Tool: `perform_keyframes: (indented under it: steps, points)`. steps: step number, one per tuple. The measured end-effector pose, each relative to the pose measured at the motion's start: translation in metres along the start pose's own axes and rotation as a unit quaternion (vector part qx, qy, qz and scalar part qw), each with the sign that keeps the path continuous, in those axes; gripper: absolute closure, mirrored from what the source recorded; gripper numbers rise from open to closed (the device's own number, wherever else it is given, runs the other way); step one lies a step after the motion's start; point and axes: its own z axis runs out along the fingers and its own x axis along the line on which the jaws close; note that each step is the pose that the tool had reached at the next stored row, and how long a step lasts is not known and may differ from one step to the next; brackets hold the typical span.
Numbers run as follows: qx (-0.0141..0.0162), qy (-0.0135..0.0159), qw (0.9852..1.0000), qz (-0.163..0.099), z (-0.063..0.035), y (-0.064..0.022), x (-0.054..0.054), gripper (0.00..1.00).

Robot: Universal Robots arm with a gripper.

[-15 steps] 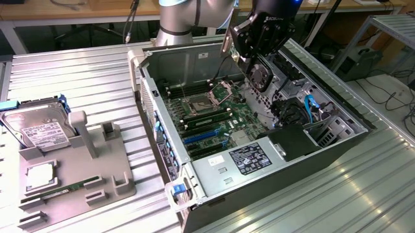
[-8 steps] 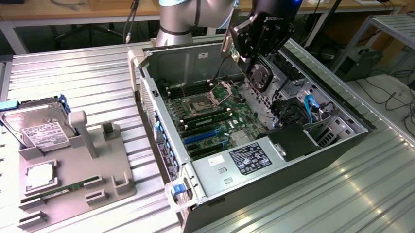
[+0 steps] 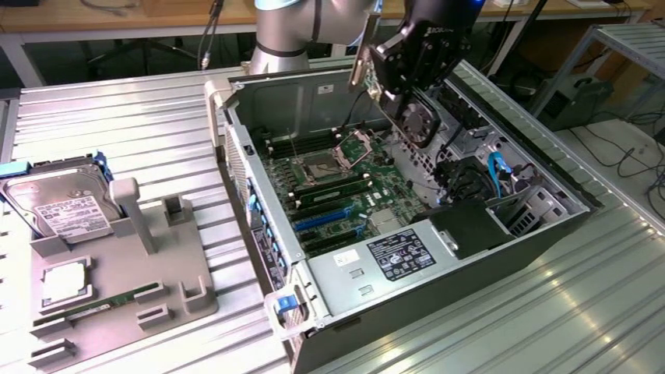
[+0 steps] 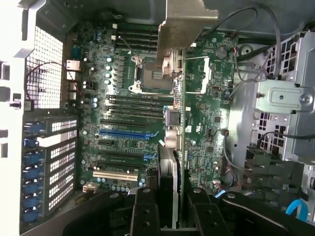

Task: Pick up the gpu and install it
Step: 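Insert the gpu into the slot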

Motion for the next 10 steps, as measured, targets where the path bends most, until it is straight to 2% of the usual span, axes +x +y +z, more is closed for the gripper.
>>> perform_keyframes:
  steps: [5, 10]
  points:
    - [0.0005, 0.0, 0.9997, -0.023, 0.0, 0.0, 0.0, 0.72]
    - [0.0011, 0.0001, 0.9988, -0.05, 0.0, 0.0, 0.0, 0.72]
